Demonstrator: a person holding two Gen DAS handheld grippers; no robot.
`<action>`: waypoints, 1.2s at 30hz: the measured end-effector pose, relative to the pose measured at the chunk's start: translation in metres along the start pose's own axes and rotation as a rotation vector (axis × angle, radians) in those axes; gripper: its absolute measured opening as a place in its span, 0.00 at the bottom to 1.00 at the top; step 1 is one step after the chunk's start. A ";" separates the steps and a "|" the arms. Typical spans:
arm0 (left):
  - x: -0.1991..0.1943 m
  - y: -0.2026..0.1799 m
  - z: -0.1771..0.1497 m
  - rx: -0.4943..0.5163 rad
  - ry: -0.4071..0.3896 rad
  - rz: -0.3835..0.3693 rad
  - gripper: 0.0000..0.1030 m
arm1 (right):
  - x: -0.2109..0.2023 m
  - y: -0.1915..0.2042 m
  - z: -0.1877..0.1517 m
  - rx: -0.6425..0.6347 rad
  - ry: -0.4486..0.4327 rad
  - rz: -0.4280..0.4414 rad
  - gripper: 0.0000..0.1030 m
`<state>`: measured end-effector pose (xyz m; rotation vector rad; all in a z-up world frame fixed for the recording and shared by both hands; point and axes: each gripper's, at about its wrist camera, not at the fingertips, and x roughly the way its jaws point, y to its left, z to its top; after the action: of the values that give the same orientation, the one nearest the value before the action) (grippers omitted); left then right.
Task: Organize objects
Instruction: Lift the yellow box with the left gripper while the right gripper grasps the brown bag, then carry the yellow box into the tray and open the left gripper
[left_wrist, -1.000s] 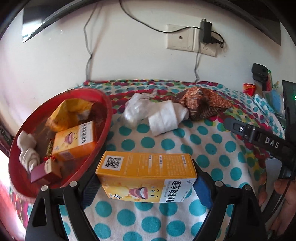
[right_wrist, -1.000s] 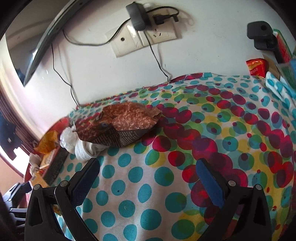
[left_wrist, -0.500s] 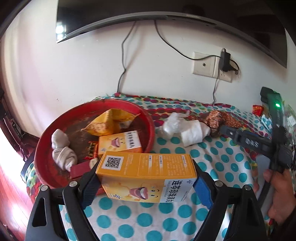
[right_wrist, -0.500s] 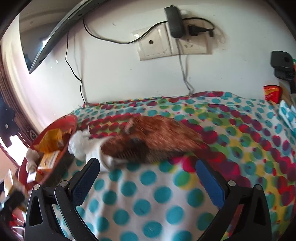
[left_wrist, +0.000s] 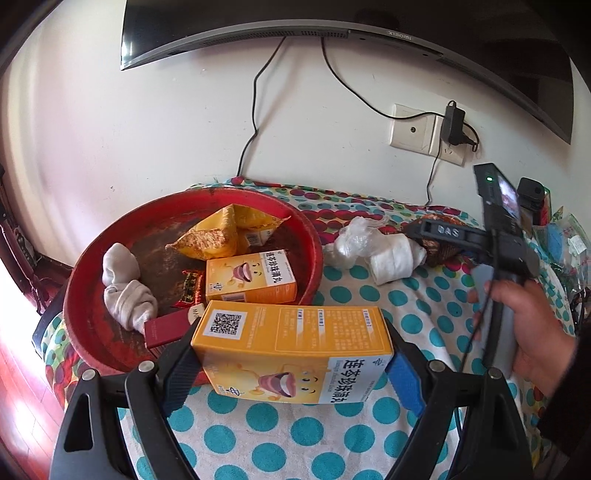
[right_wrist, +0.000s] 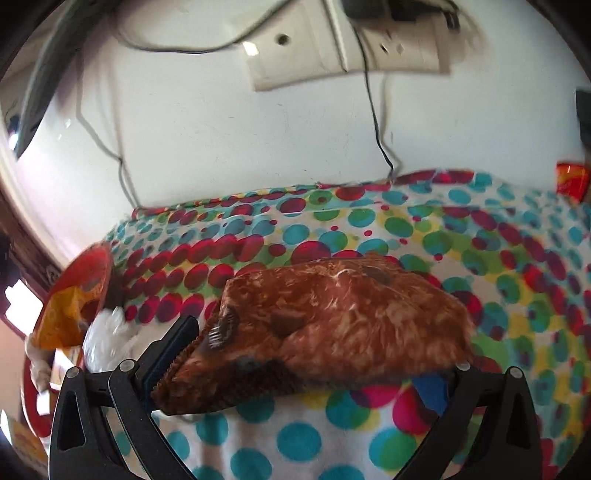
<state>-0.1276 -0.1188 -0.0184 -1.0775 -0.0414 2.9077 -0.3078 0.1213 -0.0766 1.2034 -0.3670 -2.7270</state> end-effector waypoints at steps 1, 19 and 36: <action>0.000 0.000 0.000 0.000 -0.002 0.002 0.87 | 0.003 -0.003 0.001 0.023 0.003 0.005 1.00; 0.012 0.033 0.018 -0.102 -0.009 0.078 0.87 | -0.013 -0.009 0.004 0.002 -0.053 -0.010 0.73; 0.073 0.143 0.079 -0.221 0.146 0.286 0.87 | -0.017 -0.022 0.002 0.043 -0.047 0.016 0.73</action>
<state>-0.2383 -0.2596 -0.0111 -1.4382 -0.2274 3.1213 -0.2989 0.1467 -0.0693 1.1428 -0.4406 -2.7513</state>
